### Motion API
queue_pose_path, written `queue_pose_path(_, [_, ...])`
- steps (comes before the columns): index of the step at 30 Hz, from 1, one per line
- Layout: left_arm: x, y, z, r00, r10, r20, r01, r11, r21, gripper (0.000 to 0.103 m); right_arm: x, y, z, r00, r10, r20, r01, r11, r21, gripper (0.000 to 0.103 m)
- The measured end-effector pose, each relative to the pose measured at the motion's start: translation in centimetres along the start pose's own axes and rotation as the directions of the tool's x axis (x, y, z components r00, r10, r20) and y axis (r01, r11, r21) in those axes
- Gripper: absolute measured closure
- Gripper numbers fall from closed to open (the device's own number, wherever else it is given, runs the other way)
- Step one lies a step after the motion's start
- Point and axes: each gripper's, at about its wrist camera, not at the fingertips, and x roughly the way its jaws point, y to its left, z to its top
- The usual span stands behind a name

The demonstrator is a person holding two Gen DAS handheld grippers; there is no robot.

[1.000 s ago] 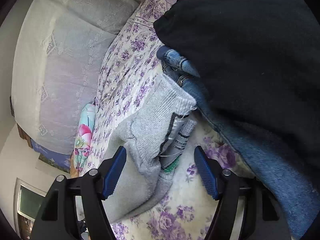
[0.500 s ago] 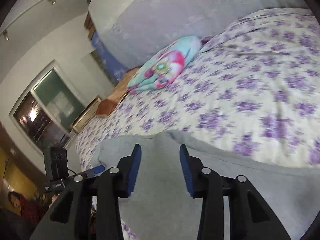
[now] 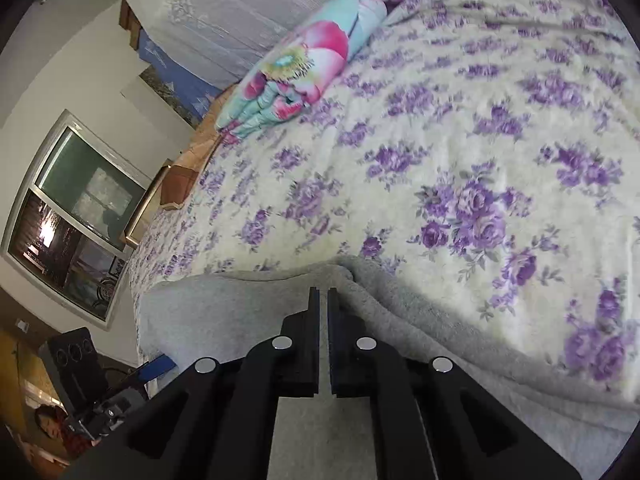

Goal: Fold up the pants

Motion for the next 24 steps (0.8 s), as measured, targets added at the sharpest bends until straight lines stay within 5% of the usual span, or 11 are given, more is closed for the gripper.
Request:
queue_pose_path(4, [-1.4, -1.3, 1.5, 0.997, 0.032, 0.063, -0.034, 0.999, 0.030, 0.014, -0.1, 2.5, 1.0, 0.999, -0.051, 0.012, 0.051, 0.995, -0.091, 0.097])
queue_pose_path(7, [0.5, 0.1, 2.2, 0.989, 0.144, 0.029, -0.145, 0.989, 0.026, 0.013, 3.7, 1.9, 1.4, 0.993, -0.098, -0.060, 0.093, 0.993, -0.078, 0.068])
queue_pose_path(10, [2.2, 1.0, 1.7, 0.982, 0.188, 0.027, -0.190, 0.980, 0.064, 0.013, 6.2, 0.2, 1.4, 0.992, -0.107, -0.065, 0.104, 0.993, -0.050, 0.074])
queue_pose_path(13, [2.6, -0.7, 1.2, 0.962, 0.271, 0.031, -0.273, 0.955, 0.113, 0.009, 3.7, 0.0, 1.5, 0.999, -0.032, -0.028, 0.032, 0.999, 0.008, 0.066])
queue_pose_path(15, [1.8, -1.2, 1.0, 0.968, 0.246, 0.039, -0.249, 0.965, 0.080, 0.008, 0.4, 0.0, 1.1, 0.999, -0.016, 0.040, 0.015, 1.000, 0.019, 0.042])
queue_pose_path(17, [0.9, -1.9, 0.8, 0.989, 0.145, 0.038, -0.146, 0.989, 0.037, 0.006, -3.9, -0.4, 0.1, 0.990, -0.042, 0.134, 0.041, 0.999, 0.016, 0.025])
queue_pose_path(19, [0.8, -3.3, 0.5, 0.998, 0.057, 0.030, -0.058, 0.998, 0.027, 0.005, -8.5, -1.4, -1.7, 0.972, -0.071, 0.224, 0.061, 0.997, 0.050, 0.016])
queue_pose_path(24, [4.6, -9.2, -1.2, 0.996, -0.041, -0.075, 0.052, 0.986, 0.161, 0.005, -20.6, -6.3, -9.3, 0.899, -0.183, 0.398, 0.088, 0.965, 0.245, 0.014])
